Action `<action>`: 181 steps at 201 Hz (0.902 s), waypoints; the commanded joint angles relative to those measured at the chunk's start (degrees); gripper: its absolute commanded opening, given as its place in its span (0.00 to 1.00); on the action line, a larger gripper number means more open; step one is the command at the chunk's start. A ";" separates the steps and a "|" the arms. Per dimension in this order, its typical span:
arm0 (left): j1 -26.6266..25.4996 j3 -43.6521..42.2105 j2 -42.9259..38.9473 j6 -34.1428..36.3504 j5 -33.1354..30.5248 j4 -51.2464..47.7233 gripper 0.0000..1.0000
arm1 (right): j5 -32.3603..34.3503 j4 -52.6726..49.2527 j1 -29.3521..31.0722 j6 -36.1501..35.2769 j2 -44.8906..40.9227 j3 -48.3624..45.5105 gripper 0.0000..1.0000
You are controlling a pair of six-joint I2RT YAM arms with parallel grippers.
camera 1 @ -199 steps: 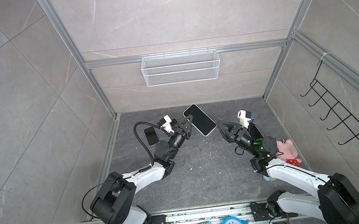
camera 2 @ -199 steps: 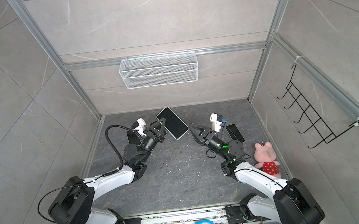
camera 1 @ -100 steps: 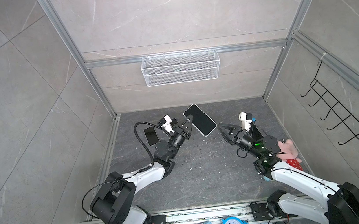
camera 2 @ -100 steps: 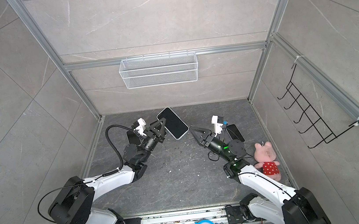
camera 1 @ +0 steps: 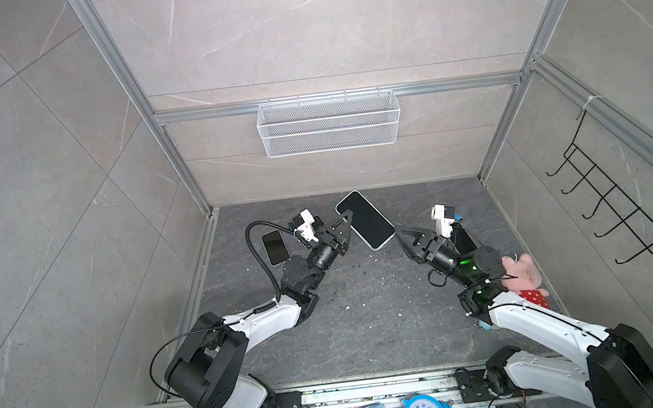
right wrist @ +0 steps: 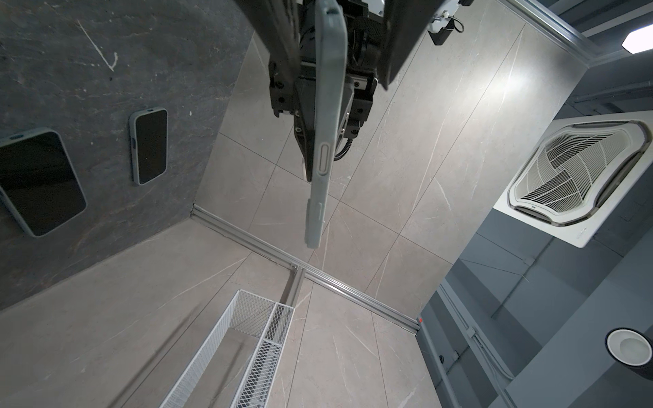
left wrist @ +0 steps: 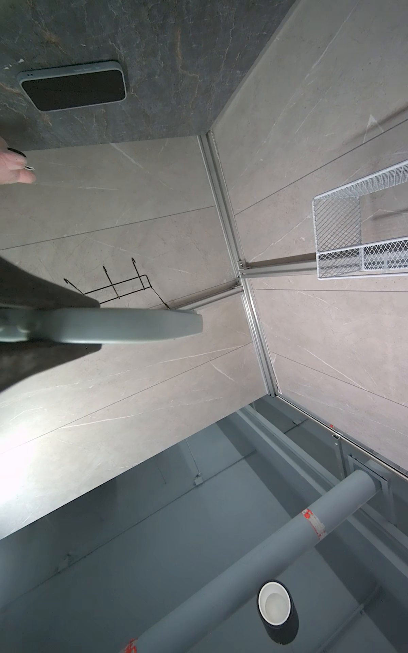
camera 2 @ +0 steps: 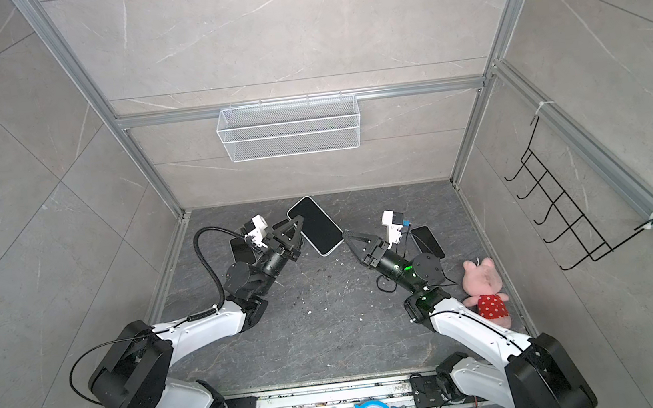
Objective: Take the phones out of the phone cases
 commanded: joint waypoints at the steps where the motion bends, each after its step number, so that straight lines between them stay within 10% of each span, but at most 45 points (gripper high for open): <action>1: 0.13 2.22 -0.06 -0.07 0.73 6.34 0.00 | -1.13 6.07 -0.22 1.76 1.78 -0.50 0.35; 74: -0.06 3.00 1.09 -0.41 0.73 6.34 0.00 | -0.20 12.03 -0.22 4.95 4.14 -1.38 0.05; 181: -0.38 14.72 4.96 -0.66 2.86 6.42 0.00 | 2.76 22.92 -0.49 16.16 10.85 10.02 0.00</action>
